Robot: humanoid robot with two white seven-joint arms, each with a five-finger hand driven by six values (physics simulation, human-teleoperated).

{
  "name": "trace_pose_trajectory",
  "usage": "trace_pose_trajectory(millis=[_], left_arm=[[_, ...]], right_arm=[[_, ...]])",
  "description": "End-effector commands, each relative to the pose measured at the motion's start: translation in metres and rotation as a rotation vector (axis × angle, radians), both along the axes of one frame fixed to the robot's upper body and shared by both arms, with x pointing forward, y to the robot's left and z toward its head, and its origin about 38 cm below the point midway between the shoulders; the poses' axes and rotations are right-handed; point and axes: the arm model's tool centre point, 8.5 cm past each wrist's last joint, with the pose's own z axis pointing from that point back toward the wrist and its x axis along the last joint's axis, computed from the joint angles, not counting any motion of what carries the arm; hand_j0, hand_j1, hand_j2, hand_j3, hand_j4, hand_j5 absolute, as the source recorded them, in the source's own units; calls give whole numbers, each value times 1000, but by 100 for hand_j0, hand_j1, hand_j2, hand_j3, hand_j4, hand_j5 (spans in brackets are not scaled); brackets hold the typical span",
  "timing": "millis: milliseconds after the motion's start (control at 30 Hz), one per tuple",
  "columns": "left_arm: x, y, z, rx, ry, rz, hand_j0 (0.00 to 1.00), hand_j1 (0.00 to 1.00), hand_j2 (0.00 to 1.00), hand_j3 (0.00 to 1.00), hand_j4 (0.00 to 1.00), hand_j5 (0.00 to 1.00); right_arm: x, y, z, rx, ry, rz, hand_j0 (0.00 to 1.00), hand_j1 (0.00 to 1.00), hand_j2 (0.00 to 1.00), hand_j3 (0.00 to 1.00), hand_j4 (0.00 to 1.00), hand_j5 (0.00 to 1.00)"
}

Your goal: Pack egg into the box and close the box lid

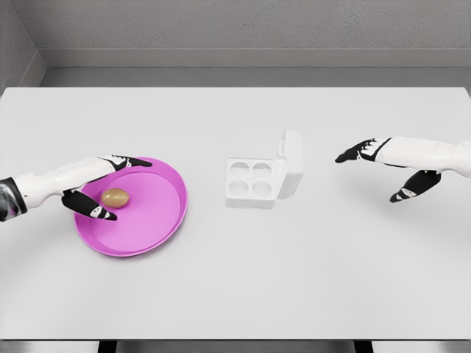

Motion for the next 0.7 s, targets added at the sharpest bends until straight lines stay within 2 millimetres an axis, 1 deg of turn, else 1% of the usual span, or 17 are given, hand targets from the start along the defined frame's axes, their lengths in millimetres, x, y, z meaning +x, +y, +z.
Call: trace_pose_trajectory(millis=[0,67,167,267,333,467,500,533,567,600,633,667], left_arm=[[0,-1,-5,-5,19,7,97,97,97,97,97,97],[0,-1,-4,-5,18,7,97,97,97,97,97,97],[-1,0,-4,-5,20,8,97,97,97,97,97,97],[-1,2,-6,-1,33,21,98,98,98,98,98,98],[-3,3,-9,-2,45,28,98,98,98,98,98,98],[-3,5,-11,5,51,34,98,98,98,98,98,98],[-3,5,-12,9,60,46,97,97,97,97,97,97],[-2,7,-10,9,57,53,92,92,92,92,92,92],[-1,7,-9,8,53,55,91,91,91,91,91,91],[0,11,-12,9,62,67,91,91,91,91,91,91],[1,12,-13,7,65,72,91,91,91,91,91,91],[1,12,-14,5,67,74,91,91,91,91,91,91]], right_arm=[[0,1,0,8,2,-2,100,100,100,100,100,100],[1,5,-2,16,4,5,100,100,100,100,100,100],[1,5,-2,16,4,5,100,100,100,100,100,100],[3,13,-5,35,7,15,100,100,100,100,100,100],[5,14,-9,43,14,9,100,100,100,100,100,100],[5,13,-10,42,15,6,100,100,100,100,100,100],[5,13,-10,42,15,6,100,100,100,100,100,100],[5,13,-11,43,16,7,100,100,100,100,100,100],[5,13,-11,43,16,7,100,100,100,100,100,100],[5,14,-11,44,16,8,100,100,100,100,100,100],[6,19,-14,51,23,18,100,100,100,100,100,100],[5,19,-16,50,27,18,100,100,100,100,100,100]])
